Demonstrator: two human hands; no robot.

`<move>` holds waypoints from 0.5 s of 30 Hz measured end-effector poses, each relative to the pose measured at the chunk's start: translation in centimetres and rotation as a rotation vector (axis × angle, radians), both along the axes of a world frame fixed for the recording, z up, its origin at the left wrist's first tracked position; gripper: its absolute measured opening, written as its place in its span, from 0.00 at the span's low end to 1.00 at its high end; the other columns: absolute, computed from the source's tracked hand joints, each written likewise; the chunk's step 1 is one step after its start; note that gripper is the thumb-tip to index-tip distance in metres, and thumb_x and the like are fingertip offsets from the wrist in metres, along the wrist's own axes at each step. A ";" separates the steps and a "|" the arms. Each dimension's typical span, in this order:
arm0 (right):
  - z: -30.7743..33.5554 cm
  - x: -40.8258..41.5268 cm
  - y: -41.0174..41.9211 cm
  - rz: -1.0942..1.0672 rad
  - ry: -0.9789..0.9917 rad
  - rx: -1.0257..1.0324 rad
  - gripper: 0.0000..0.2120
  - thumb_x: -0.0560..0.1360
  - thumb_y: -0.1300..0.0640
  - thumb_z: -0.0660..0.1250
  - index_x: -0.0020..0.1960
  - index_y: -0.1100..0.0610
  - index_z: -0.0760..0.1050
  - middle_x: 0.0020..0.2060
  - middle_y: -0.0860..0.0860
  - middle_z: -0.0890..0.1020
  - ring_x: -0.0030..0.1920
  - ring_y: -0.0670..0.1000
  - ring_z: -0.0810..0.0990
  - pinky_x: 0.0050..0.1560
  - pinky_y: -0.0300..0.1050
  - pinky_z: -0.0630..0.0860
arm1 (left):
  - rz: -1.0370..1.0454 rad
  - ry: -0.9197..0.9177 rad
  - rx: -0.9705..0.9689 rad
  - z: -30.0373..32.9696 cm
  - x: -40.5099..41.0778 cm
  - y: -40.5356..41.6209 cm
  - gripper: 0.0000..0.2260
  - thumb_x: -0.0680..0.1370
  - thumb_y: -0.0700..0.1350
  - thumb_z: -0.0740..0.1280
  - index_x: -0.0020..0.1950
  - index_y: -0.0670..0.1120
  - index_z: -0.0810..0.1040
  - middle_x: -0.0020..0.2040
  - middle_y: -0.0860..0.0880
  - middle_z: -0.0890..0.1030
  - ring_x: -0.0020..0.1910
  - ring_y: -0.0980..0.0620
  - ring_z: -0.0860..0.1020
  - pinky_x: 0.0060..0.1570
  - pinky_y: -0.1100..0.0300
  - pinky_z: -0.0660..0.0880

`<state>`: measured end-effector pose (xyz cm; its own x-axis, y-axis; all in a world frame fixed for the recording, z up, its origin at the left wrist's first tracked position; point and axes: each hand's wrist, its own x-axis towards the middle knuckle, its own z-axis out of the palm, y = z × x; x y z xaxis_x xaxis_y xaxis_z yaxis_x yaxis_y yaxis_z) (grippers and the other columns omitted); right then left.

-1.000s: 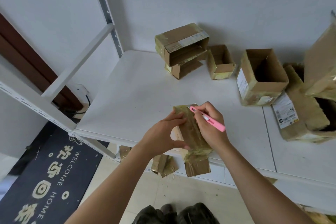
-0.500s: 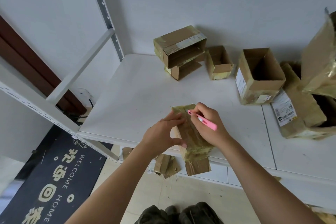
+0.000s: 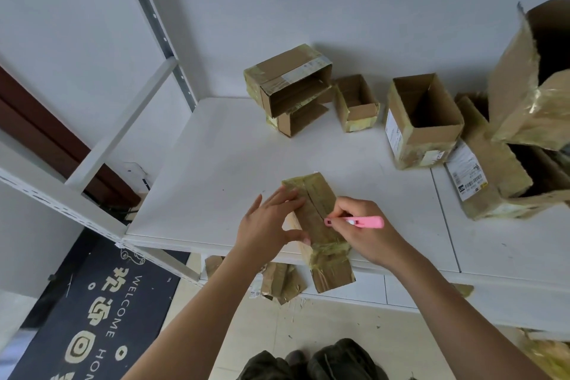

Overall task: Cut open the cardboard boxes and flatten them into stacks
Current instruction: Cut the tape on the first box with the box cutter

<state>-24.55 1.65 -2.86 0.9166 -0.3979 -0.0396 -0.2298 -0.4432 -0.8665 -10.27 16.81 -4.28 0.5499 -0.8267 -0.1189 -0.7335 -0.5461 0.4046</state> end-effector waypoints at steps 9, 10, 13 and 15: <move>0.7 -3.3 -1.5 0.006 -0.024 -0.058 0.08 0.77 0.53 0.61 0.39 0.44 0.69 0.42 0.53 0.82 0.48 0.59 0.82 0.42 0.58 0.78 | 0.056 -0.127 -0.016 -0.2 -1.8 -3.2 0.35 0.71 0.69 0.64 0.75 0.56 0.66 0.76 0.61 0.62 0.78 0.59 0.52 0.77 0.49 0.42; 0.7 -3.8 -1.6 0.008 -0.016 -0.056 0.09 0.77 0.53 0.61 0.39 0.44 0.69 0.42 0.51 0.82 0.49 0.59 0.83 0.43 0.59 0.78 | 0.060 -0.134 -0.011 -0.1 -1.9 -3.3 0.35 0.71 0.69 0.63 0.75 0.56 0.66 0.76 0.61 0.63 0.78 0.59 0.52 0.77 0.49 0.42; 0.7 -4.8 -1.5 0.005 -0.017 -0.073 0.12 0.79 0.59 0.62 0.39 0.47 0.69 0.41 0.45 0.81 0.53 0.50 0.83 0.43 0.57 0.79 | 0.062 -0.160 0.005 -0.2 -2.0 -3.4 0.35 0.71 0.69 0.62 0.75 0.56 0.66 0.76 0.60 0.63 0.78 0.59 0.52 0.77 0.49 0.42; 0.9 -5.2 -1.4 0.005 -0.038 -0.089 0.10 0.80 0.62 0.63 0.40 0.53 0.69 0.40 0.46 0.81 0.54 0.41 0.82 0.42 0.53 0.79 | 0.056 -0.168 0.005 -0.3 -2.0 -3.4 0.35 0.71 0.69 0.62 0.75 0.56 0.67 0.76 0.60 0.63 0.78 0.59 0.52 0.77 0.48 0.42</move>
<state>-29.72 0.21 -1.99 0.9187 -0.3937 0.0306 -0.1952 -0.5199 -0.8316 -12.25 13.41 -4.56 0.6075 -0.7939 -0.0256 -0.7589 -0.5897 0.2763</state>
